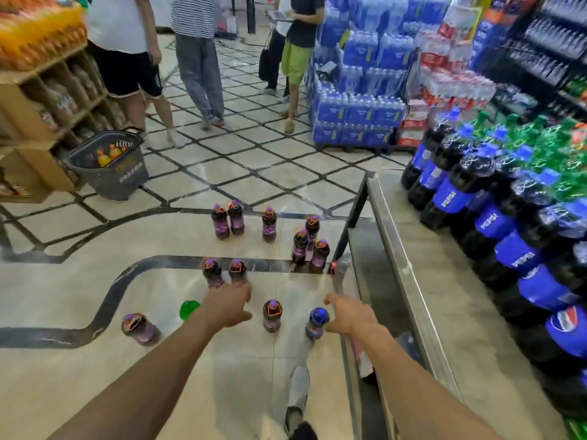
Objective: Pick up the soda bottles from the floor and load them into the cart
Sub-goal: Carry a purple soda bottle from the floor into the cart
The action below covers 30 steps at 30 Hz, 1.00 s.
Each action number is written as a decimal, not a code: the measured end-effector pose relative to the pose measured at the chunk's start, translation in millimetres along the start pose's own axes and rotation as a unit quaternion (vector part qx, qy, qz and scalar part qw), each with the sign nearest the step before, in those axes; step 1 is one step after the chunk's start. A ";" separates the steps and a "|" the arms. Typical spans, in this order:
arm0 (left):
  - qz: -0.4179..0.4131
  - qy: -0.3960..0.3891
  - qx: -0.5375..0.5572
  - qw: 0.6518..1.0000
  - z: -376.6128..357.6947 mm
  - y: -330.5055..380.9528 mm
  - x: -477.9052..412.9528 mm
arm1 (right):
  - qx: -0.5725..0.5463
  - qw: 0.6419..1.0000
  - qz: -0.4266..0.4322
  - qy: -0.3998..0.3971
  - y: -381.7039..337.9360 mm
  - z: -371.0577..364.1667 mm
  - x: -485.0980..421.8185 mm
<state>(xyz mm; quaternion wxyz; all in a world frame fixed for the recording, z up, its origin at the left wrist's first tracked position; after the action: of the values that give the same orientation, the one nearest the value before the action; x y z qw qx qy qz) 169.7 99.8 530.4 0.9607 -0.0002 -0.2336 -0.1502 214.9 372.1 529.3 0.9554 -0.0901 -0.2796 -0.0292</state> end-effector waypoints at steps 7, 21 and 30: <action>0.056 -0.082 -0.001 0.995 1.1 -27.2 -104.8 | -0.050 0.997 0.026 -0.051 26.5 11.0 -135.1; 0.094 -0.164 0.054 0.980 -141.7 -67.4 -293.0 | -0.119 0.982 0.011 -0.149 42.9 -104.8 -349.0; 0.084 -0.193 0.078 0.975 -277.5 -93.6 -395.7 | -0.148 0.974 0.011 -0.171 35.2 -229.5 -461.7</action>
<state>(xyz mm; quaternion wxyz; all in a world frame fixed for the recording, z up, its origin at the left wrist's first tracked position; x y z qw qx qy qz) -67.5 105.0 99.0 0.9038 0.0262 -0.4245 -0.0479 -48.7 366.0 84.8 0.8697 -0.2368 -0.4307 -0.0440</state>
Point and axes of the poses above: each hand's wrist, its own x-axis away from the middle knuckle, its own z-axis out of the back of the hand, y = z × x, the point moved 3 cm from there along -x, towards the middle knuckle, and after that the axes turned 1 degree about -y, right-handed, at the moved point
